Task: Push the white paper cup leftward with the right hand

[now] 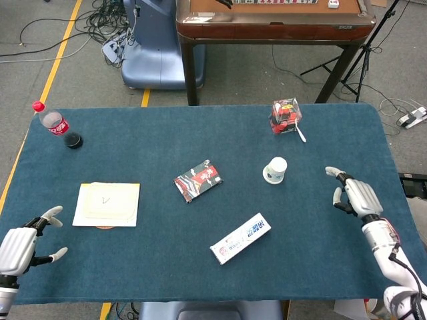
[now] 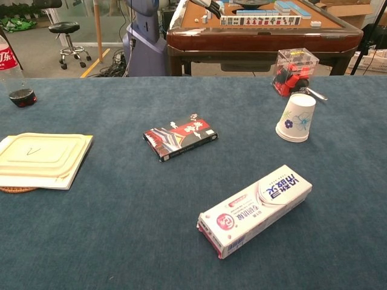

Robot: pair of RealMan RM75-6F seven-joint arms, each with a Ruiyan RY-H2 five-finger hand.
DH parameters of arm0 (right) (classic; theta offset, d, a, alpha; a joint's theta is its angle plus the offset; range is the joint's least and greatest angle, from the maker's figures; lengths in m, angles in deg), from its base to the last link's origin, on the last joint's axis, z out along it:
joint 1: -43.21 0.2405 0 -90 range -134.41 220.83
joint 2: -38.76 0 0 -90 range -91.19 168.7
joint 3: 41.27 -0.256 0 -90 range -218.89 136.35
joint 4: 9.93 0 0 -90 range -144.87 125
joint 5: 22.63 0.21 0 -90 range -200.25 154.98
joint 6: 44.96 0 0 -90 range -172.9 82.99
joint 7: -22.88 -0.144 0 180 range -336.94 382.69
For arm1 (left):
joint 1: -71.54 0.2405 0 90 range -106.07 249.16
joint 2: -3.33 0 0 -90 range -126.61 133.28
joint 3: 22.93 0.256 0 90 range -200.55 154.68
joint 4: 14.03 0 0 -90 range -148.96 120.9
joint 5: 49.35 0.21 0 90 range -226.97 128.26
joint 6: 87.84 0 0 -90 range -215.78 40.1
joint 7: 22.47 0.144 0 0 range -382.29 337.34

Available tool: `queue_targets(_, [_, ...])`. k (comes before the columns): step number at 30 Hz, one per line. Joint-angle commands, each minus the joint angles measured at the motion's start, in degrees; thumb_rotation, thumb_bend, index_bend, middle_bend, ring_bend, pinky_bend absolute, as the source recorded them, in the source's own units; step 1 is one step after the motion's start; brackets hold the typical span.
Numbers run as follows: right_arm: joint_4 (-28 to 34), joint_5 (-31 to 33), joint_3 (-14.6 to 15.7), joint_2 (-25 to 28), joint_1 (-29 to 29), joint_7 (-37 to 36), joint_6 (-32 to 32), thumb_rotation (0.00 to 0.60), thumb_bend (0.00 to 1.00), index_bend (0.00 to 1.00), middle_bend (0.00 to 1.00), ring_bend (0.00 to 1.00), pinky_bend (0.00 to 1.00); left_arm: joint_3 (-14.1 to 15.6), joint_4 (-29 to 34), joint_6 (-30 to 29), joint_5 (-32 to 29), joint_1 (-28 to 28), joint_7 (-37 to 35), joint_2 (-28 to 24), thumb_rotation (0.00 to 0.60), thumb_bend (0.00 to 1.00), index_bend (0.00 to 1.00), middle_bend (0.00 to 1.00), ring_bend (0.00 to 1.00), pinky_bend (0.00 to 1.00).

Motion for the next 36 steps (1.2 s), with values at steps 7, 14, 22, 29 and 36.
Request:
queue_targets(7, [-8.2,8.6,-3.0,-6.1,6.9,-1.6,-9.8,0.6,1.0,0.12,0.17,0.18,0.36,0.2,0.0,1.0,-0.4,-0.2,-0.7,-0.1,0.6,0.17,0.15,0.41,0.34,0.45])
queue_targets(14, [-12.3,11.1,-3.9,-9.5,10.3,-2.2,-13.8,0.6,1.0,0.12,0.17,0.18,0.36,0.2,0.1,1.4,-0.7,-0.2,-0.6,-0.3,0.6,0.17,0.15,0.41,0.34,0.45])
queue_targets(22, [-13.9,13.4,-5.2,-11.1,13.3,-3.2,-17.1,0.6,1.0,0.12,0.17,0.18,0.36,0.2,0.3,1.8,-1.2,-0.2,-0.8,-0.6,0.6,0.17,0.15,0.42,0.35,0.45])
queue_targets(29, [-15.9,15.2,-5.0,-12.6,15.0,-3.1,-18.7,0.6,1.0,0.12,0.17,0.18,0.36,0.2,0.6,1.9,-1.2,-0.1,-0.8,-0.9,0.6,0.17,0.15,0.42,0.35,0.45])
queue_targets(36, [-18.1,16.8,-4.9,-14.0,16.2,-3.5,-20.2,0.6,1.0,0.12,0.17,0.18,0.36,0.2,0.8,2.2,-1.5,-0.1,-0.7,-1.1,0.6,0.17,0.15,0.42,0.35,0.45])
